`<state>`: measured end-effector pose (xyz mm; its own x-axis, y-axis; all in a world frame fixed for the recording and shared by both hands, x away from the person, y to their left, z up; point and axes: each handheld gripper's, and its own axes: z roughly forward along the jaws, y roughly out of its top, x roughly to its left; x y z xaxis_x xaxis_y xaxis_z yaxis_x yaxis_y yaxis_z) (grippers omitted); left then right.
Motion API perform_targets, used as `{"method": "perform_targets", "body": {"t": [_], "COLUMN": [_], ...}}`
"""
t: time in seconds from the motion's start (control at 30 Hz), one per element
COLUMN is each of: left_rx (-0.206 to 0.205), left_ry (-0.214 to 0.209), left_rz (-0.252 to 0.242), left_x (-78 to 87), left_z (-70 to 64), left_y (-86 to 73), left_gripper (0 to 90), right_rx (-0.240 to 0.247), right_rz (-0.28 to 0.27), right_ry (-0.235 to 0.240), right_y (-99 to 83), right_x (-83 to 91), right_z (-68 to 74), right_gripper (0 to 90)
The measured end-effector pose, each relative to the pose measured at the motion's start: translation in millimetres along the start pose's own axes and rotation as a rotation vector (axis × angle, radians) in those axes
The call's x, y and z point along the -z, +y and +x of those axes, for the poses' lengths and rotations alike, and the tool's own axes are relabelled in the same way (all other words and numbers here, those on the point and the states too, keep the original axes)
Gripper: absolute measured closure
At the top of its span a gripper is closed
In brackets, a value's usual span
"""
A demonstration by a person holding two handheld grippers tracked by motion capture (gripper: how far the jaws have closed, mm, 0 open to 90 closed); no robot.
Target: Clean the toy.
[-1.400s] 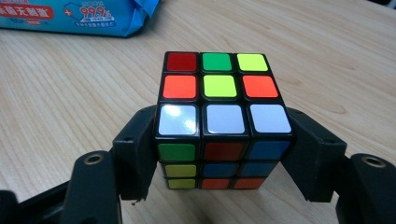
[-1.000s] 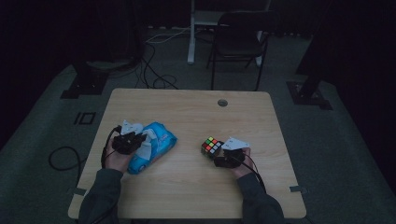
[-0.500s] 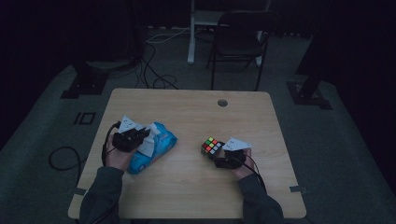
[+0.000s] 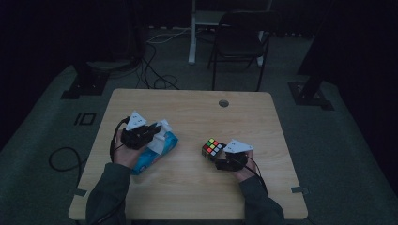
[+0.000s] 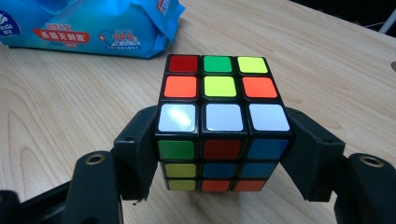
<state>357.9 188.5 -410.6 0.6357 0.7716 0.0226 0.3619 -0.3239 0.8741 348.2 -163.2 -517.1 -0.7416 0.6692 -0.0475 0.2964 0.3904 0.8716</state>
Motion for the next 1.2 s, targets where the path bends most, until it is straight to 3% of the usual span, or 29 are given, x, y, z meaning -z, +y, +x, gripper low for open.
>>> {"method": "perform_targets", "body": {"t": [0.83, 1.2], "left_rx": [-0.087, -0.097], "left_ry": [-0.109, -0.145], "left_rz": [0.028, 0.028], "left_x": [-53.6, -70.6], "left_z": [-44.2, -58.4], "left_y": [18.4, 18.4], "left_gripper": [84.6, 84.6], "right_rx": [0.005, 0.010], "right_rz": [-0.031, -0.037], "right_ry": [0.009, 0.009], "right_y": [4.4, 6.0], "right_x": [5.3, 6.7], "right_z": [5.8, 7.5], "right_gripper": [34.8, 34.8]}}
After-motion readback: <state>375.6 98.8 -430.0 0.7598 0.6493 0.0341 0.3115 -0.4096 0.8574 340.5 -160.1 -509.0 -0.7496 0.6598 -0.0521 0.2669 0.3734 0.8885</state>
